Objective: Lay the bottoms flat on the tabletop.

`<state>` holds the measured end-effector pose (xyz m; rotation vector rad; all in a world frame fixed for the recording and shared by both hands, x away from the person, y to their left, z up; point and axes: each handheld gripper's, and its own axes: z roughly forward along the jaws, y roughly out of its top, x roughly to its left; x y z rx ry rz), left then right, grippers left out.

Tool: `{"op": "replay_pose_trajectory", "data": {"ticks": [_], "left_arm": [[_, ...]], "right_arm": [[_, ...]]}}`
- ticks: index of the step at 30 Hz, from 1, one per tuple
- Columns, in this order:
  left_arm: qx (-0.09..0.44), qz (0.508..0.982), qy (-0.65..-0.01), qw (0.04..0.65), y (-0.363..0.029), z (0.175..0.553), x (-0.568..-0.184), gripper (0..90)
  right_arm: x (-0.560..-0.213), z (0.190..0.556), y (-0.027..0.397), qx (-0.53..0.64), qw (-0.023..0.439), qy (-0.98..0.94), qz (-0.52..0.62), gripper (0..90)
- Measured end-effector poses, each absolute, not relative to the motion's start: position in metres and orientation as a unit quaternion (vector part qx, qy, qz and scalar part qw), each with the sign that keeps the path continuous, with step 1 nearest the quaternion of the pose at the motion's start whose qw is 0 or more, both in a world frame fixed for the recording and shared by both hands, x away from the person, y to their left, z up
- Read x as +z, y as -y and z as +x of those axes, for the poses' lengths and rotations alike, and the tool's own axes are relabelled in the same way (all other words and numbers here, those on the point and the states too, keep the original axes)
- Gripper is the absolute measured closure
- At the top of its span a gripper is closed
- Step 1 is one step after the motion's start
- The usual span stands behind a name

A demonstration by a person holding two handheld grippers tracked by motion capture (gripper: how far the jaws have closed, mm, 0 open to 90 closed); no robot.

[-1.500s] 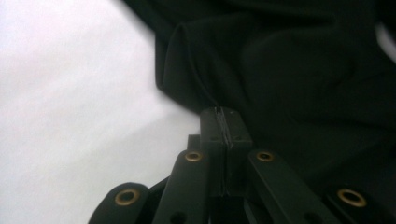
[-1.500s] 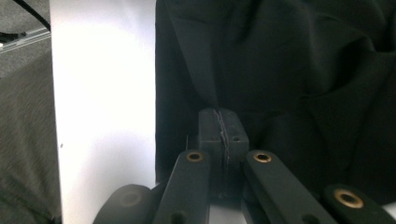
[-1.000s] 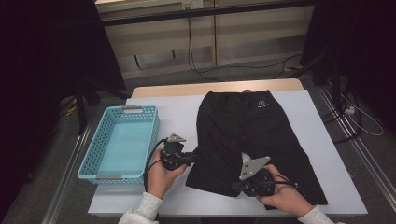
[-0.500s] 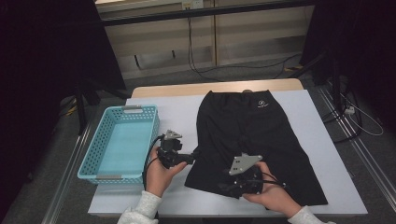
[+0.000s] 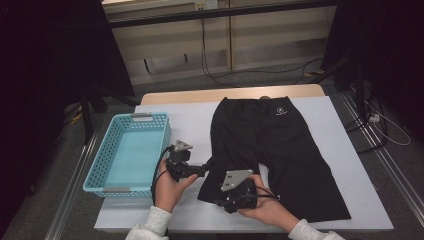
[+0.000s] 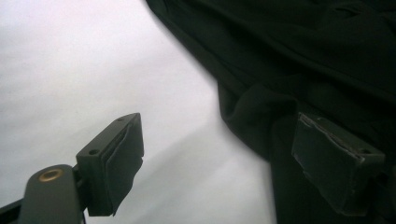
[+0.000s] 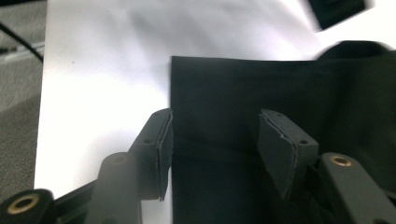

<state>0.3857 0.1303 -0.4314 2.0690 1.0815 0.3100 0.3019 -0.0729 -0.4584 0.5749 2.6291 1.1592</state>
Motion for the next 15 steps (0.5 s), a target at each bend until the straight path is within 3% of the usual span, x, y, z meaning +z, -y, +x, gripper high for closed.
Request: {"op": "replay_pose_trajectory", "data": {"ticks": [3,12,15], "left_arm": [[0.124,0.810,-0.426,0.383,-0.134,0.387,-0.429,16.7],[0.126,0.803,-0.433,0.390,-0.134,0.387,-0.427,16.6],[0.126,0.806,-0.430,0.388,-0.134,0.387,-0.428,16.6]], "right_arm": [[-0.461,0.302,0.067,0.394,0.099,-0.894,0.187,47.8],[-0.460,0.312,0.070,0.391,0.085,-0.894,0.204,88.6],[-0.458,0.311,0.072,0.382,0.090,-0.898,0.200,89.3]]}}
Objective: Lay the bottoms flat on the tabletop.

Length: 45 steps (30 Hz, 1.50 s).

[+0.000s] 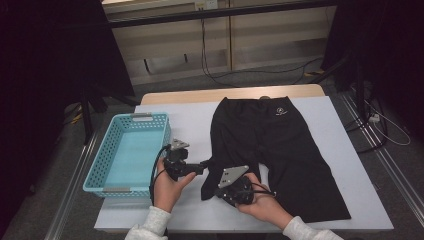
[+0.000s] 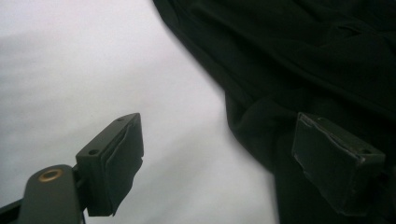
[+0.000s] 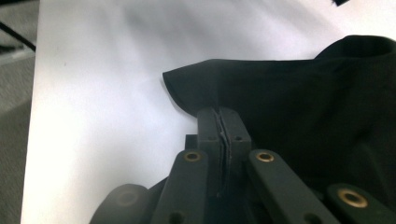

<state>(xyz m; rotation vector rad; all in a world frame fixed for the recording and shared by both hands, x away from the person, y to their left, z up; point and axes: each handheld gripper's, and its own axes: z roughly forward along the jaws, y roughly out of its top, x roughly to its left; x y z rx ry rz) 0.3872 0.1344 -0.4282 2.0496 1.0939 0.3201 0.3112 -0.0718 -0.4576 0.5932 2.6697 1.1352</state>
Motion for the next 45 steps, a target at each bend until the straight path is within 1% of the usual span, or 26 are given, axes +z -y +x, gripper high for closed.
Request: {"op": "replay_pose_trajectory", "data": {"ticks": [1,4,7,9,11,13,14,15,19,20,22,23,30,31,33,36,40,43,44,45], "left_arm": [[0.122,0.803,-0.433,0.390,-0.134,0.387,-0.428,16.6],[0.123,0.802,-0.432,0.394,-0.134,0.388,-0.427,16.7],[0.119,0.800,-0.436,0.394,-0.133,0.389,-0.428,16.8],[0.118,0.804,-0.433,0.390,-0.132,0.391,-0.430,18.5],[0.116,0.803,-0.434,0.392,-0.131,0.394,-0.433,20.3],[0.112,0.802,-0.435,0.393,-0.129,0.398,-0.435,22.2],[0.111,0.805,-0.431,0.393,-0.129,0.399,-0.435,25.0],[0.118,0.801,-0.433,0.396,-0.126,0.400,-0.436,26.3],[0.114,0.806,-0.421,0.400,-0.117,0.406,-0.439,34.2],[0.110,0.808,-0.418,0.400,-0.115,0.407,-0.440,38.2],[0.111,0.809,-0.417,0.399,-0.111,0.411,-0.443,41.9],[0.112,0.811,-0.417,0.395,-0.110,0.413,-0.445,47.3],[0.116,0.806,-0.437,0.381,-0.098,0.437,-0.458,55.0],[0.120,0.804,-0.440,0.382,-0.096,0.439,-0.459,57.6],[0.116,0.805,-0.442,0.378,-0.094,0.443,-0.458,58.2],[0.116,0.807,-0.444,0.372,-0.090,0.445,-0.458,63.8],[0.132,0.807,-0.447,0.363,-0.089,0.445,-0.458,73.8],[0.131,0.803,-0.451,0.367,-0.090,0.446,-0.459,82.2],[0.120,0.803,-0.452,0.368,-0.090,0.446,-0.458,84.0],[0.115,0.802,-0.453,0.372,-0.090,0.446,-0.459,90.0]], "right_arm": [[-0.456,0.310,0.073,0.377,0.094,-0.901,0.195,89.3],[-0.452,0.302,0.082,0.381,0.077,-0.902,0.189,89.3],[-0.449,0.298,0.092,0.387,0.071,-0.900,0.188,89.2],[-0.448,0.298,0.096,0.385,0.073,-0.901,0.185,89.1],[-0.449,0.297,0.100,0.392,0.056,-0.900,0.183,89.1],[-0.450,0.297,0.100,0.389,0.060,-0.902,0.180,89.1],[-0.450,0.296,0.099,0.389,0.054,-0.902,0.179,89.1],[-0.450,0.296,0.098,0.387,0.056,-0.903,0.178,89.1],[-0.450,0.293,0.096,0.383,0.055,-0.906,0.171,89.1],[-0.450,0.293,0.096,0.383,0.051,-0.907,0.169,89.1],[-0.451,0.292,0.096,0.381,0.050,-0.908,0.166,89.1],[-0.451,0.292,0.096,0.380,0.047,-0.908,0.168,89.1],[-0.453,0.294,0.099,0.381,0.047,-0.907,0.172,89.0],[-0.453,0.294,0.100,0.380,0.050,-0.908,0.171,89.1],[-0.454,0.295,0.100,0.381,0.047,-0.907,0.172,89.1],[-0.454,0.295,0.099,0.381,0.046,-0.907,0.174,89.0],[-0.455,0.296,0.098,0.381,0.050,-0.906,0.175,89.1],[-0.455,0.295,0.097,0.382,0.050,-0.907,0.172,89.1],[-0.455,0.295,0.097,0.382,0.050,-0.907,0.172,89.1],[-0.455,0.295,0.096,0.383,0.050,-0.906,0.173,89.1]]}}
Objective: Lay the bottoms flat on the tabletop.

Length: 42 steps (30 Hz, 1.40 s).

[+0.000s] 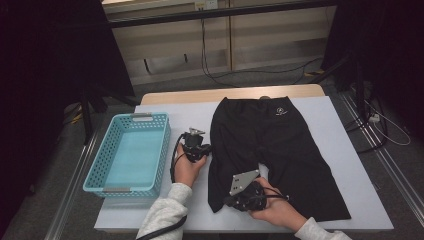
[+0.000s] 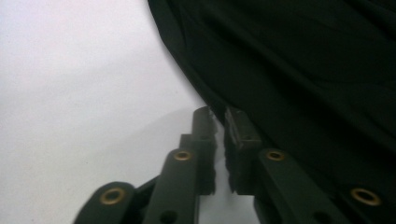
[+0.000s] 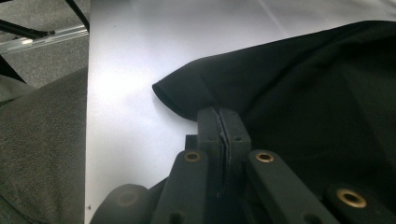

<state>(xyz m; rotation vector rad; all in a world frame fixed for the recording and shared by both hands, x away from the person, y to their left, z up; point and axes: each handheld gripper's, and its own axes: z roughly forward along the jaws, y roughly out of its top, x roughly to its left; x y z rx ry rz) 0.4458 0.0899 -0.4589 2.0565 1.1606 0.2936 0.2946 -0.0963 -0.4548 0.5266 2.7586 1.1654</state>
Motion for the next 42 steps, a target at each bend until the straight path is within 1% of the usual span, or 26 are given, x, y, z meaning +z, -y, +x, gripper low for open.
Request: {"op": "replay_pose_trajectory", "data": {"ticks": [2,8,17,21,22,23,24,26,28,30,32,33,35,37,42], "left_arm": [[0.104,0.802,-0.456,0.372,-0.088,0.446,-0.458,90.0],[0.103,0.802,-0.460,0.366,-0.086,0.447,-0.456,90.0],[0.107,0.787,-0.476,0.378,-0.113,0.447,-0.435,90.0],[0.100,0.792,-0.463,0.385,-0.110,0.445,-0.439,90.0],[0.105,0.793,-0.458,0.387,-0.109,0.444,-0.440,87.2],[0.110,0.792,-0.455,0.391,-0.106,0.444,-0.442,77.7],[0.101,0.796,-0.452,0.390,-0.104,0.444,-0.443,72.0],[0.108,0.796,-0.449,0.391,-0.100,0.444,-0.444,66.5],[0.113,0.798,-0.448,0.386,-0.096,0.445,-0.447,66.8],[0.109,0.800,-0.452,0.379,-0.094,0.449,-0.451,65.1],[0.118,0.802,-0.453,0.371,-0.092,0.452,-0.456,64.7],[0.117,0.799,-0.453,0.378,-0.090,0.452,-0.458,64.4],[0.107,0.802,-0.450,0.377,-0.089,0.453,-0.458,65.2],[0.110,0.809,-0.447,0.365,-0.087,0.455,-0.456,69.6],[0.102,0.808,-0.450,0.366,-0.079,0.456,-0.457,80.4]], "right_arm": [[-0.455,0.295,0.095,0.383,0.050,-0.907,0.171,89.1],[-0.453,0.294,0.095,0.385,0.052,-0.906,0.168,89.1],[-0.443,0.296,0.101,0.408,0.052,-0.894,0.176,89.2],[-0.444,0.294,0.098,0.401,0.049,-0.899,0.170,89.2],[-0.445,0.294,0.098,0.399,0.050,-0.900,0.168,89.2],[-0.445,0.293,0.098,0.398,0.048,-0.901,0.167,89.2],[-0.446,0.293,0.099,0.396,0.048,-0.902,0.165,89.2],[-0.445,0.293,0.103,0.397,0.047,-0.902,0.164,89.2],[-0.443,0.293,0.107,0.401,0.043,-0.899,0.171,89.2],[-0.442,0.293,0.110,0.402,0.041,-0.899,0.170,89.2],[-0.443,0.293,0.110,0.399,0.040,-0.900,0.169,89.2],[-0.444,0.292,0.109,0.399,0.040,-0.901,0.167,89.2],[-0.444,0.292,0.108,0.397,0.038,-0.902,0.165,89.2],[-0.444,0.291,0.108,0.396,0.039,-0.903,0.163,89.2],[-0.444,0.290,0.108,0.396,0.043,-0.902,0.164,89.2]]}}
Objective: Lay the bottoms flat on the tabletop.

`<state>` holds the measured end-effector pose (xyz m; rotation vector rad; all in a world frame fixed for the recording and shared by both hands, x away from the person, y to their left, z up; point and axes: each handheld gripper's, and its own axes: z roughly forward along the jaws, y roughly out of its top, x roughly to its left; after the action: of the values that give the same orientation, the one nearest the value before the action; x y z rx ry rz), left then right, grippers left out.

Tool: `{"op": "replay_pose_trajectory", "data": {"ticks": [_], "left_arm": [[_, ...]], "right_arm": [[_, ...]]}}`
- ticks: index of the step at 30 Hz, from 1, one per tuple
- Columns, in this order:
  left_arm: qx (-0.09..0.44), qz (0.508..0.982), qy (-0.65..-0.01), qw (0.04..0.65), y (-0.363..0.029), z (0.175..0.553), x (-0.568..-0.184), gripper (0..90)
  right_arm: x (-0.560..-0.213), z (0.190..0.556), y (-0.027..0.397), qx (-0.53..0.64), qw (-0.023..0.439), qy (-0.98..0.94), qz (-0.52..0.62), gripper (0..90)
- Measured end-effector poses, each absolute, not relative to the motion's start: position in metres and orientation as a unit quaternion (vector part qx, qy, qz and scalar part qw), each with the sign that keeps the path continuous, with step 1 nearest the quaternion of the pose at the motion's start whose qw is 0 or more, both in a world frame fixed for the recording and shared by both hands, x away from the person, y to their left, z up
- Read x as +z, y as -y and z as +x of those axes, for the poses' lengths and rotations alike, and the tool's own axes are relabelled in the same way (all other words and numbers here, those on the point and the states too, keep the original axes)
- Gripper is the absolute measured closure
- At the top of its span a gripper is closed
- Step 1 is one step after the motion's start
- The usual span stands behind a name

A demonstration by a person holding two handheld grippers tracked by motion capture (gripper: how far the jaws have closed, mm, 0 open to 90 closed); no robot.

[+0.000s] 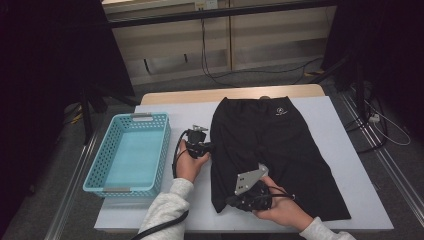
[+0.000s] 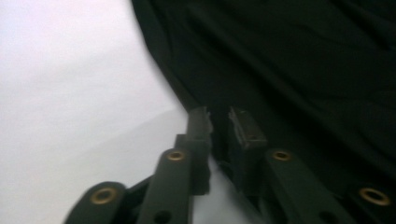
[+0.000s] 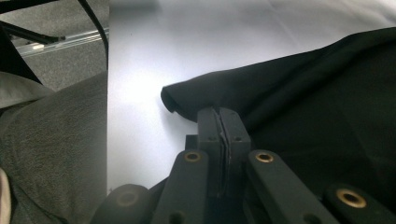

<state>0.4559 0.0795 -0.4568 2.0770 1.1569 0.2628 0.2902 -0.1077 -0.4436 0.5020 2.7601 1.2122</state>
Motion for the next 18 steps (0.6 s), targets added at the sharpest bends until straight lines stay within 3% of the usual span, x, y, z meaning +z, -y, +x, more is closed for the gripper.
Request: {"op": "replay_pose_trajectory", "data": {"ticks": [3,18], "left_arm": [[0.094,0.806,-0.453,0.370,-0.077,0.456,-0.458,88.0],[0.102,0.794,-0.463,0.382,-0.096,0.455,-0.424,89.8]], "right_arm": [[-0.445,0.290,0.107,0.395,0.041,-0.903,0.164,89.2],[-0.441,0.290,0.109,0.410,0.045,-0.896,0.167,89.2]]}}
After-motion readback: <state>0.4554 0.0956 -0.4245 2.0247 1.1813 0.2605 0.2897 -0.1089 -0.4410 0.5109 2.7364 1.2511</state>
